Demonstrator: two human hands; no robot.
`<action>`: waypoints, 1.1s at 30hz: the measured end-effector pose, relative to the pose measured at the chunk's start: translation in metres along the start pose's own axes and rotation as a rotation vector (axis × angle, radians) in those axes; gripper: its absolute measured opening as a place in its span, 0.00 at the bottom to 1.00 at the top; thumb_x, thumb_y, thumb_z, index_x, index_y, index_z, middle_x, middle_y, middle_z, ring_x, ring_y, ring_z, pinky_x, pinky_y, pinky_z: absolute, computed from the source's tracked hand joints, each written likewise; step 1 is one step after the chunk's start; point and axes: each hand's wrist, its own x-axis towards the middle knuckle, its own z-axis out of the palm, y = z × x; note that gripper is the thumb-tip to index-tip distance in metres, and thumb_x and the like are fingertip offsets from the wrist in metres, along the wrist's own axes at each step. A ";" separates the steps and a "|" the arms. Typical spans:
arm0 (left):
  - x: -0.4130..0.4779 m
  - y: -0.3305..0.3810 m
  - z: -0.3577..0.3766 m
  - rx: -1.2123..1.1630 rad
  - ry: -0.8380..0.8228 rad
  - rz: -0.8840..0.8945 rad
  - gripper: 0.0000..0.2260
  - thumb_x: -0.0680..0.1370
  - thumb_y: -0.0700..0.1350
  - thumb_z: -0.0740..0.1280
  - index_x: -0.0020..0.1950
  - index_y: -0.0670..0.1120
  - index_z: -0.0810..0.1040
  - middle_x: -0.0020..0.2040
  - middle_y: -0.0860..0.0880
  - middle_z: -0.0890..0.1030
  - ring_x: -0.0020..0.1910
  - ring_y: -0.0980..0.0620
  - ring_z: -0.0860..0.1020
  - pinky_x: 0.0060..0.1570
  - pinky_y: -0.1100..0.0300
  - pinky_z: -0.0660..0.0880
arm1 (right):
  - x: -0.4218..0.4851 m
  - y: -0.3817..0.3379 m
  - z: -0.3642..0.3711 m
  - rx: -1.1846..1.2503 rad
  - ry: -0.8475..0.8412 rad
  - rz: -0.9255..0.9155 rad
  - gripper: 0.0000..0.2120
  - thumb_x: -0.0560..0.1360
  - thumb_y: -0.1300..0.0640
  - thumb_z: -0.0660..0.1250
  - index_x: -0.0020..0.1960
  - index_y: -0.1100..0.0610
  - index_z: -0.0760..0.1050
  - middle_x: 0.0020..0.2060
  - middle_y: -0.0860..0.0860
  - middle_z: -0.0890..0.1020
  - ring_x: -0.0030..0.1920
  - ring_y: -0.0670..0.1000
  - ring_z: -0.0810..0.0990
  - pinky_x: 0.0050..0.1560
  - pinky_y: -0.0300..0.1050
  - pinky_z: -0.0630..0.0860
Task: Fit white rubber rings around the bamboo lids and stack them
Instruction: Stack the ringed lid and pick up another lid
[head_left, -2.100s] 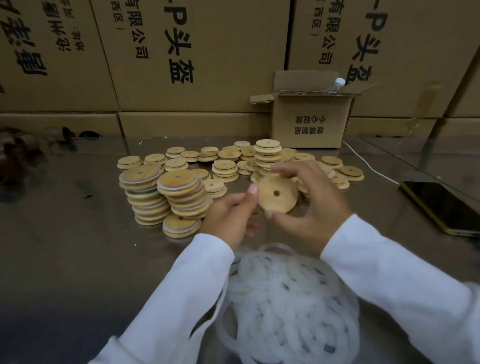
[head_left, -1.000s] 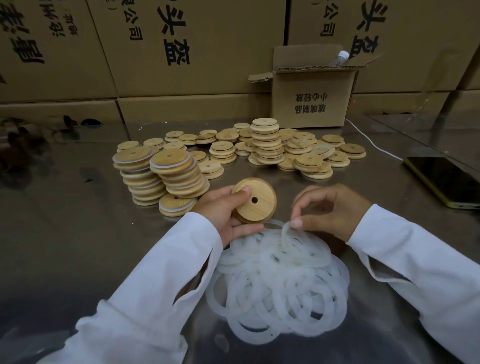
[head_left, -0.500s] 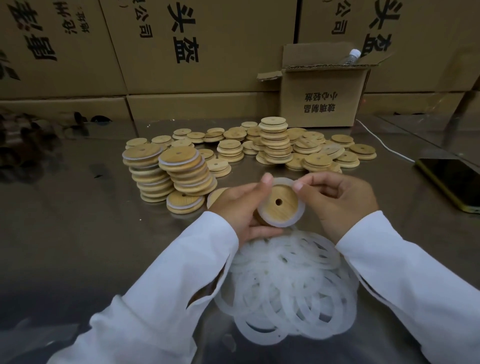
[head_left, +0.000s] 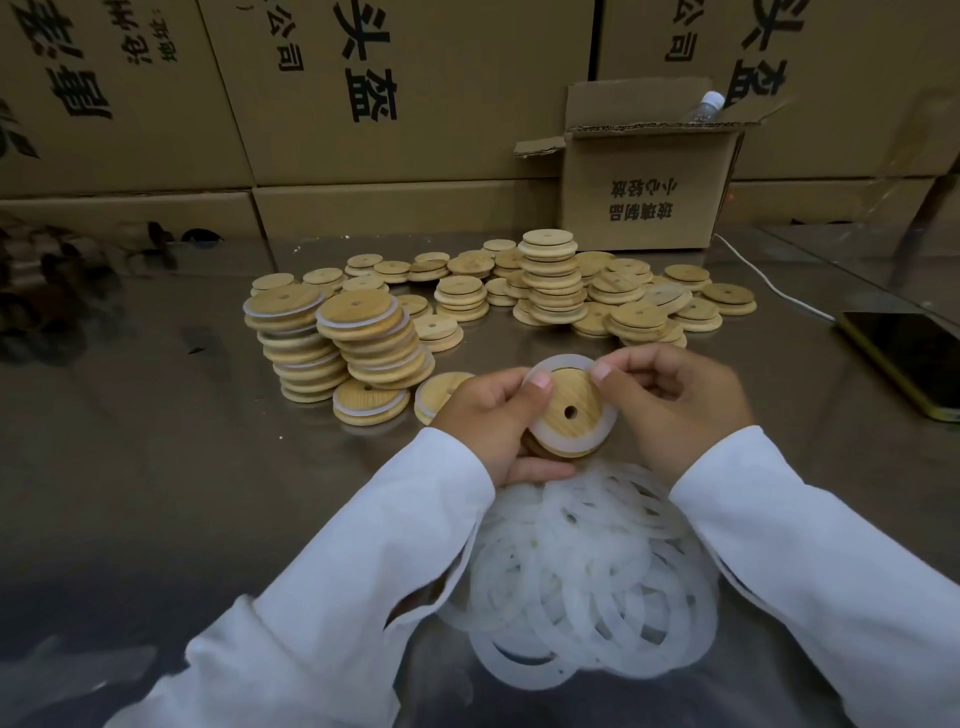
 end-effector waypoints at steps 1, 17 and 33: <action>0.000 0.000 0.000 0.013 0.001 0.016 0.08 0.80 0.45 0.59 0.50 0.47 0.77 0.48 0.43 0.79 0.46 0.47 0.80 0.35 0.57 0.81 | 0.000 0.000 0.000 0.004 -0.008 0.026 0.09 0.70 0.60 0.70 0.34 0.49 0.78 0.31 0.44 0.79 0.31 0.37 0.75 0.34 0.24 0.70; -0.001 0.001 -0.004 0.141 -0.033 0.159 0.08 0.80 0.43 0.58 0.52 0.52 0.75 0.49 0.48 0.77 0.48 0.50 0.79 0.37 0.60 0.81 | 0.006 -0.009 -0.009 0.123 -0.055 0.212 0.06 0.69 0.58 0.72 0.34 0.51 0.80 0.29 0.44 0.81 0.35 0.43 0.79 0.37 0.33 0.73; -0.001 0.003 -0.008 0.108 -0.014 0.208 0.10 0.80 0.42 0.57 0.57 0.47 0.75 0.52 0.45 0.78 0.52 0.45 0.79 0.39 0.57 0.81 | 0.005 -0.011 -0.010 0.097 -0.107 0.065 0.08 0.70 0.60 0.71 0.34 0.50 0.79 0.29 0.43 0.80 0.33 0.40 0.76 0.38 0.28 0.72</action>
